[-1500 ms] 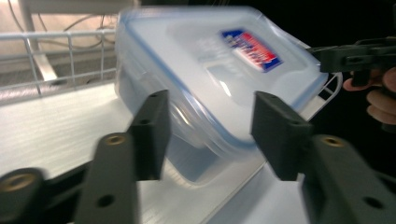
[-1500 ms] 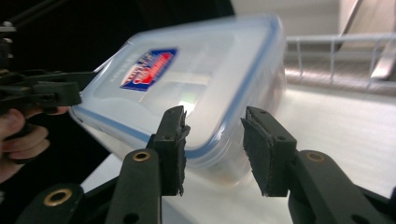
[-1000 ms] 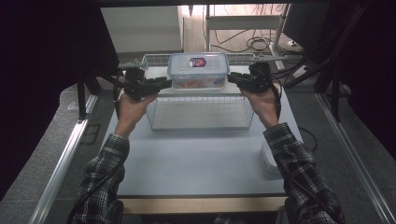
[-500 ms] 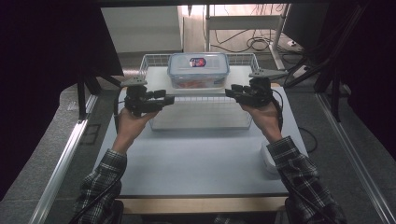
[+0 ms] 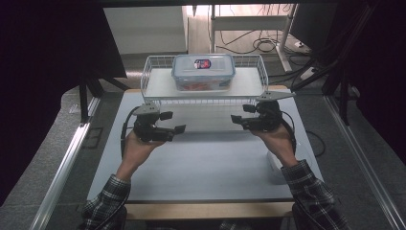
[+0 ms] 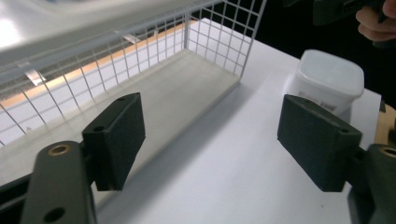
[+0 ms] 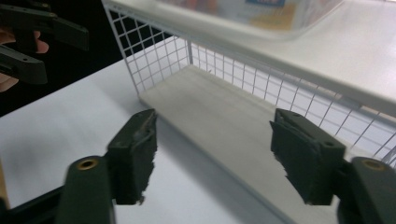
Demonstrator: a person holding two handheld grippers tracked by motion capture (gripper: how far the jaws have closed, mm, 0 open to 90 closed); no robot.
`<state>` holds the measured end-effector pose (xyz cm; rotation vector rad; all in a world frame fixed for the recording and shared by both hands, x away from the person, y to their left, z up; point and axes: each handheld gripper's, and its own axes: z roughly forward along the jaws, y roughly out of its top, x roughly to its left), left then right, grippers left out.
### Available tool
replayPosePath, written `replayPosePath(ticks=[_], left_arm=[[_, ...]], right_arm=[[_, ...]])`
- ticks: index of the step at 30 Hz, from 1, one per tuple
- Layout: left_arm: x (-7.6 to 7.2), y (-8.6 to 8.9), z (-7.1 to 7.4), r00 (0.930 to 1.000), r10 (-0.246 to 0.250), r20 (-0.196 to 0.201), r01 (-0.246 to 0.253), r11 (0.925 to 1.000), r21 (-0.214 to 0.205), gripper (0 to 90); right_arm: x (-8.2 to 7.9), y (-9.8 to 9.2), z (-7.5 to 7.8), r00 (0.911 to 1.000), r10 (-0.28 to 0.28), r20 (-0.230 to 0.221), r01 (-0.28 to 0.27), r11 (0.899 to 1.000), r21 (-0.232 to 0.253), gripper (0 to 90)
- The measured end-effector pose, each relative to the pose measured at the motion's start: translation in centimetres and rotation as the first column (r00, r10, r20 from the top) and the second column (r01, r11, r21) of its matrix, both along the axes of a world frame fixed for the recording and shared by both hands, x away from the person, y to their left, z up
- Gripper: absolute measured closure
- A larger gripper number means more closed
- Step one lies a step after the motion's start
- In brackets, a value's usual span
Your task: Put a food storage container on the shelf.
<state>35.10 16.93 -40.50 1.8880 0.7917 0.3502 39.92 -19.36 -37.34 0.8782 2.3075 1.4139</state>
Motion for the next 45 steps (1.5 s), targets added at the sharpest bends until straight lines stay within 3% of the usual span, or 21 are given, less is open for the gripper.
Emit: replayPosePath(ticks=[7,12,18,24,29,34,40,45], left_arm=[[-1.8,-0.7,-1.7,0.9999,0.011,0.009,-0.011,0.9997,0.021,16.0],[-2.4,-1.2,-3.2,0.9997,0.016,-0.020,-0.016,0.9996,0.022,12.2],[-3.7,-1.4,-4.3,0.9995,0.002,-0.032,-0.001,0.9997,0.024,8.1],[-5.4,-1.0,-5.6,0.9986,0.008,-0.052,-0.007,0.9996,0.026,4.1],[-7.1,-0.9,-6.9,0.9971,0.069,-0.032,-0.066,0.9935,0.093,2.0],[-8.1,-0.5,-7.9,0.9968,0.079,-0.007,-0.077,0.9859,0.149,1.7],[-8.4,0.0,-8.9,0.9973,0.073,-0.011,-0.070,0.9867,0.146,1.8],[-8.6,0.4,-9.5,0.9970,0.078,0.006,-0.077,0.9832,0.166,2.1]], right_arm=[[-1.4,-0.4,-1.5,0.9998,0.008,0.016,-0.007,1.000,-0.016,17.9],[-2.1,-0.6,-2.8,1.0000,0.007,0.006,-0.007,1.000,-0.001,11.6],[-3.7,-0.6,-4.4,0.9995,0.031,0.010,-0.031,0.999,-0.028,7.1],[-5.3,-0.6,-5.7,0.9993,0.034,0.018,-0.034,0.999,-0.019,5.6],[-6.6,-0.6,-7.2,0.9998,0.008,0.016,-0.008,1.000,-0.014,5.6],[-7.7,-0.5,-8.4,0.9998,0.005,0.019,-0.004,0.999,-0.042,5.6],[-8.9,-0.6,-9.4,0.9999,0.007,0.010,-0.006,0.998,-0.069,5.7],[-8.9,-1.0,-10.5,0.9999,-0.005,-0.011,0.004,0.995,-0.104,5.9]])
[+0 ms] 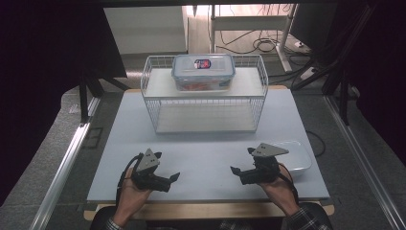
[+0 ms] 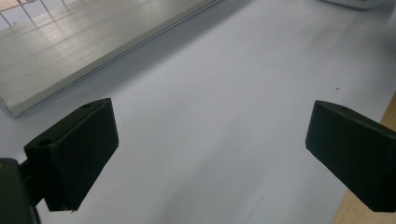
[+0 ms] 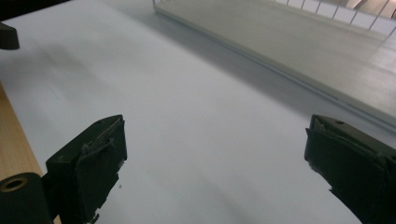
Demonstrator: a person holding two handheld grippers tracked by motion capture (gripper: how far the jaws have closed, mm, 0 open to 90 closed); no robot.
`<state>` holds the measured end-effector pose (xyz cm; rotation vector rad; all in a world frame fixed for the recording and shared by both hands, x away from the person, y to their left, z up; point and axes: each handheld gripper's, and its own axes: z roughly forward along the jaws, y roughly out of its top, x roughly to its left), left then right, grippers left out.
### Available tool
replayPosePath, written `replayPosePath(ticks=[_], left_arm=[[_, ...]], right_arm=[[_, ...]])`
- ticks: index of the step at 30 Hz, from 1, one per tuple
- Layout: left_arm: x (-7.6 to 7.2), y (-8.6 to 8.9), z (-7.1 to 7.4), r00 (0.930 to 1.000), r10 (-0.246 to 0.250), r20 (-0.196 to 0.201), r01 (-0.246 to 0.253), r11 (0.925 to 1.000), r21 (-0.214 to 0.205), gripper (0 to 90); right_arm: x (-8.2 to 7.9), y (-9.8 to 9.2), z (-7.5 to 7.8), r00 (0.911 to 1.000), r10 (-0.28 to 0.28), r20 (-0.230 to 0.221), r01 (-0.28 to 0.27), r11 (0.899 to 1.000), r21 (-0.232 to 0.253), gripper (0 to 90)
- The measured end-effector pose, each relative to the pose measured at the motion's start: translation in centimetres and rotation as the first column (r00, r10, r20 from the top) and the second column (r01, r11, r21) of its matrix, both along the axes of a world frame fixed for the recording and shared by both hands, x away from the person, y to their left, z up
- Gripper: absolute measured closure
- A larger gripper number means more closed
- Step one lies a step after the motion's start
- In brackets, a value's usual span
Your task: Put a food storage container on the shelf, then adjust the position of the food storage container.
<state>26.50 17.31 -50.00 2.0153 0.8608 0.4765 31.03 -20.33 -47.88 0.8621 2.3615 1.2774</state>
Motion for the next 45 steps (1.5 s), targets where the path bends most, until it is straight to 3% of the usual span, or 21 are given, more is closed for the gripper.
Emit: replayPosePath(ticks=[6,9,13,17,20,25,30,35,37,38,39,45], left_arm=[[0.2,0.0,-0.4,1.0000,-0.007,0.000,0.007,1.0000,-0.002,2.1],[0.2,0.0,-0.5,0.9998,-0.012,-0.013,0.012,0.9999,-0.005,2.3],[0.3,0.1,-0.5,0.9997,-0.011,-0.021,0.011,0.9999,-0.012,3.0],[0.4,0.2,-0.6,0.9996,-0.008,-0.026,0.007,0.9998,-0.016,3.0],[0.4,0.3,-0.6,0.9995,-0.008,-0.031,0.007,0.9999,-0.013,3.0],[0.5,0.4,-0.6,0.9994,-0.005,-0.035,0.004,0.9999,-0.015,3.1],[0.5,0.4,-0.7,0.9994,-0.003,-0.036,0.003,0.9999,-0.012,3.2],[0.5,0.3,-0.7,0.9994,0.001,-0.035,-0.001,1.0000,0.003,3.5],[0.5,0.3,-0.7,0.9995,0.001,-0.032,-0.002,1.0000,-0.004,3.5],[0.5,0.3,-0.7,0.9995,0.001,-0.032,-0.002,1.0000,-0.004,3.5],[0.5,0.4,-0.7,0.9995,0.001,-0.031,-0.002,1.0000,-0.006,3.5],[0.5,0.3,-0.7,0.9994,0.001,-0.034,-0.001,1.0000,-0.001,3.5]], right_arm=[[0.4,-0.3,-0.5,0.9994,-0.020,-0.028,0.020,1.000,-0.014,4.9],[0.5,-0.4,-0.3,0.9993,-0.033,-0.019,0.033,0.999,-0.024,3.5],[0.6,-0.9,0.2,0.9982,-0.055,-0.022,0.055,0.998,-0.002,2.8],[0.9,-1.6,0.5,0.9945,-0.097,-0.040,0.095,0.995,-0.035,3.9],[1.0,-2.6,1.0,0.9906,-0.129,-0.046,0.127,0.991,-0.033,20.1],[0.8,-5.1,1.9,0.9760,-0.217,-0.009,0.217,0.975,-0.043,46.3],[1.0,-8.4,2.3,0.9530,-0.301,-0.031,0.299,0.952,-0.072,71.5],[1.1,-11.6,2.7,0.9168,-0.399,-0.022,0.394,0.913,-0.107,88.4],[1.0,-12.7,2.8,0.9009,-0.434,-0.017,0.430,0.896,-0.111,89.4],[1.0,-12.7,2.8,0.9009,-0.434,-0.017,0.430,0.896,-0.111,89.4],[1.0,-13.9,2.9,0.8833,-0.469,-0.008,0.465,0.878,-0.114,89.5],[1.1,-16.0,2.7,0.8387,-0.544,0.012,0.541,0.831,-0.126,89.5]])
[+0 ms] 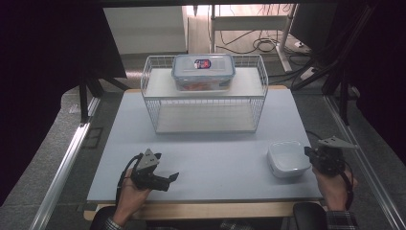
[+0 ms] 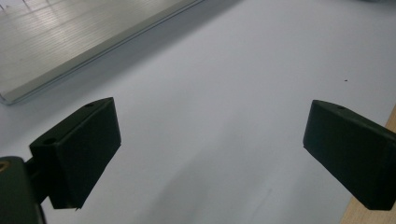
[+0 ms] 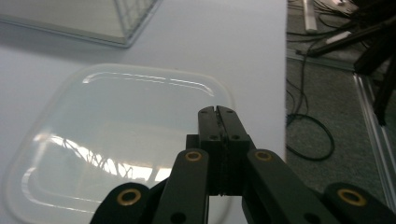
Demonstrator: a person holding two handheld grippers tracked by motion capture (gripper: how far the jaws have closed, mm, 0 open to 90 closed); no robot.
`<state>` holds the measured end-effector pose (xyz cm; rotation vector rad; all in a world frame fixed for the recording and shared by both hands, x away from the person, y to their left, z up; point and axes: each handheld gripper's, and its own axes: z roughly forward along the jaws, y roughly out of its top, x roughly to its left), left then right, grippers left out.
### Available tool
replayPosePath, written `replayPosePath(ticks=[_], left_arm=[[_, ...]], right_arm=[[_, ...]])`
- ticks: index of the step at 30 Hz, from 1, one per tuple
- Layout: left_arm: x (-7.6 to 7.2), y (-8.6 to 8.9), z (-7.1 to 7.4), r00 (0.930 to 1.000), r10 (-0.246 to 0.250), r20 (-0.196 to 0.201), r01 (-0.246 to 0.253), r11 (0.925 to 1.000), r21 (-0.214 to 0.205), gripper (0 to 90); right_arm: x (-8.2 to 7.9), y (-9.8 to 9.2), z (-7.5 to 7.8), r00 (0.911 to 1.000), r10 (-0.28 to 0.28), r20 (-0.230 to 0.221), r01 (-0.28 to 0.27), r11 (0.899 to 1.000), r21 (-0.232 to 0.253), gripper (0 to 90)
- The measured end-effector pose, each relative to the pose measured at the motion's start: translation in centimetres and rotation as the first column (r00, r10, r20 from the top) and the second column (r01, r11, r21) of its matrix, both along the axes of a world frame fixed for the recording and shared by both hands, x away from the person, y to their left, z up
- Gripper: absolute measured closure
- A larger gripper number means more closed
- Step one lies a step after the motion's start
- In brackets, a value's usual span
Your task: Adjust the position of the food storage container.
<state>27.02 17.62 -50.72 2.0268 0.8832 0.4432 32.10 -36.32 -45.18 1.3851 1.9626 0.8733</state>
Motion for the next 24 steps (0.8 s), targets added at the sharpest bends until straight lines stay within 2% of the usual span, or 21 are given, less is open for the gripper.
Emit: replayPosePath(ticks=[4,6,9,12,23,24], left_arm=[[0.0,-0.1,-0.1,1.0000,-0.001,-0.004,0.001,1.0000,0.002,3.6],[0.0,-0.1,-0.1,1.0000,0.000,-0.004,0.000,1.0000,0.004,3.6],[0.1,-0.1,-0.1,1.0000,-0.002,-0.008,0.002,1.0000,0.009,3.7],[0.1,-0.2,-0.1,1.0000,-0.003,-0.009,0.003,0.9999,0.011,3.6],[0.1,-0.3,-0.2,0.9999,-0.007,-0.013,0.007,0.9998,0.020,3.7],[0.1,-0.3,-0.3,0.9999,-0.007,-0.014,0.007,0.9998,0.020,3.7]], right_arm=[[0.3,-0.8,-0.5,0.9991,-0.038,-0.018,0.038,0.999,-0.013,89.5],[0.4,-1.0,-0.7,0.9986,-0.046,-0.025,0.046,0.999,-0.012,89.5],[0.6,-1.1,-0.9,0.9975,-0.059,-0.038,0.058,0.997,-0.047,89.5],[0.7,-1.1,-1.2,0.9964,-0.063,-0.057,0.060,0.997,-0.049,89.5],[0.7,0.7,-1.4,0.9939,0.035,-0.104,-0.034,0.999,0.018,89.5],[0.7,1.4,-1.5,0.9910,0.068,-0.115,-0.064,0.997,0.033,89.5]])
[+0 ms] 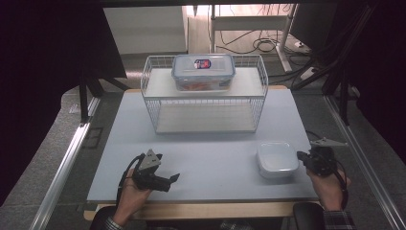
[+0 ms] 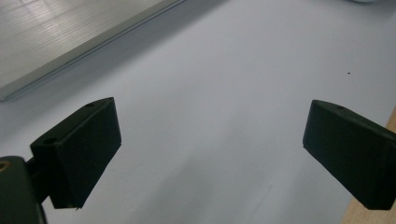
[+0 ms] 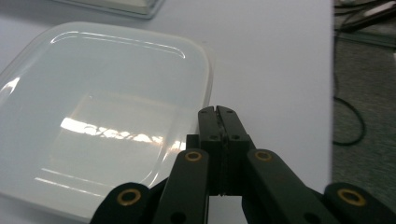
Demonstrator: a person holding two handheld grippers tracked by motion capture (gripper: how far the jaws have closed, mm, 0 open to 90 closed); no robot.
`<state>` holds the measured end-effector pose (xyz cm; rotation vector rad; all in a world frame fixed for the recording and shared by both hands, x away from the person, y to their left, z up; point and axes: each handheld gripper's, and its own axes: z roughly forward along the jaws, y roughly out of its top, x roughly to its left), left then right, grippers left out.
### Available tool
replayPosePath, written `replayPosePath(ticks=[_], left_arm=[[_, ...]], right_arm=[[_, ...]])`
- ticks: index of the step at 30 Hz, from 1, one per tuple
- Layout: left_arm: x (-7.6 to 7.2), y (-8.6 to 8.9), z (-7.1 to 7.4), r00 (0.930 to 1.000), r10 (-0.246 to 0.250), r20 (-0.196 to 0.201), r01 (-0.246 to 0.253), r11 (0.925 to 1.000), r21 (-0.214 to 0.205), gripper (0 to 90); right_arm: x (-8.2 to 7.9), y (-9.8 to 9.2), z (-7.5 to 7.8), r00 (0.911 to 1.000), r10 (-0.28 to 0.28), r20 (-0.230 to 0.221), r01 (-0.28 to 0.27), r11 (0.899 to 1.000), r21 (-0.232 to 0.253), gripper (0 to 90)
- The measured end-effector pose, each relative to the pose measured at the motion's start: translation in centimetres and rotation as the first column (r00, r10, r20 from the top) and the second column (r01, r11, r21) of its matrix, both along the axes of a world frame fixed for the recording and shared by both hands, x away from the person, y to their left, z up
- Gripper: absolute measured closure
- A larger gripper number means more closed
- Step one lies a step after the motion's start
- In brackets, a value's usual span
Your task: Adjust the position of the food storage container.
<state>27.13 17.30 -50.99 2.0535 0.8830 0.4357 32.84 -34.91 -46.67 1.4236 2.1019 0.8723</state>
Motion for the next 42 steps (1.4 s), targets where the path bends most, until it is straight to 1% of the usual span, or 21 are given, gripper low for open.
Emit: replayPosePath(ticks=[4,9,12,17,21,22,28,29,30,31,34,40,42], left_arm=[[0.0,-0.1,-0.1,1.0000,-0.003,-0.004,0.003,1.0000,0.003,3.8],[0.0,-0.2,-0.1,1.0000,-0.006,-0.006,0.006,1.0000,0.005,3.9],[0.1,-0.2,-0.1,1.0000,-0.007,-0.006,0.007,1.0000,0.006,3.9],[0.1,-0.3,-0.1,0.9999,-0.009,-0.012,0.009,0.9999,0.008,4.0],[0.2,-0.3,-0.2,0.9997,-0.011,-0.022,0.011,0.9999,0.005,4.0],[0.2,-0.3,-0.2,0.9997,-0.011,-0.023,0.011,0.9999,0.004,4.1],[0.2,-0.4,-0.2,0.9995,-0.008,-0.029,0.008,1.0000,0.004,4.1],[0.2,-0.4,-0.2,0.9995,-0.008,-0.029,0.008,1.0000,0.004,4.1],[0.3,-0.3,-0.2,0.9995,-0.008,-0.030,0.008,0.9999,0.006,4.1],[0.3,-0.3,-0.1,0.9992,-0.005,-0.040,0.005,1.0000,-0.001,4.2],[0.4,-0.2,0.0,0.9984,-0.002,-0.057,0.001,0.9998,-0.022,4.6],[0.3,-0.1,0.0,0.9983,-0.002,-0.059,0.001,0.9998,-0.022,4.9],[0.3,-0.2,0.1,0.9975,-0.001,-0.071,0.000,0.9997,-0.025,5.1]], right_arm=[[0.0,1.3,-0.2,0.9985,0.053,-0.012,-0.053,0.998,0.021,89.5],[0.0,3.2,-0.4,0.9925,0.120,-0.022,-0.119,0.992,0.053,89.5],[0.1,4.4,-0.5,0.9868,0.160,-0.025,-0.158,0.985,0.062,89.5],[0.4,6.4,-0.7,0.9740,0.225,-0.030,-0.222,0.972,0.080,89.5],[0.6,8.3,-0.9,0.9586,0.282,-0.040,-0.276,0.955,0.106,89.4],[0.6,8.9,-0.9,0.9524,0.302,-0.042,-0.296,0.949,0.108,89.5],[0.7,11.3,-1.1,0.9282,0.369,-0.051,-0.359,0.924,0.133,89.4],[0.7,11.7,-1.2,0.9246,0.377,-0.052,-0.368,0.920,0.138,89.4],[0.7,11.7,-1.2,0.9246,0.377,-0.052,-0.368,0.920,0.138,89.4],[0.8,12.6,-1.3,0.9158,0.398,-0.052,-0.388,0.911,0.143,89.4],[0.9,13.6,-1.3,0.9049,0.423,-0.051,-0.412,0.900,0.144,89.2],[0.7,15.9,-1.5,0.8833,0.466,-0.049,-0.456,0.878,0.145,89.2],[0.7,16.5,-1.5,0.8764,0.479,-0.047,-0.469,0.872,0.140,88.9]])
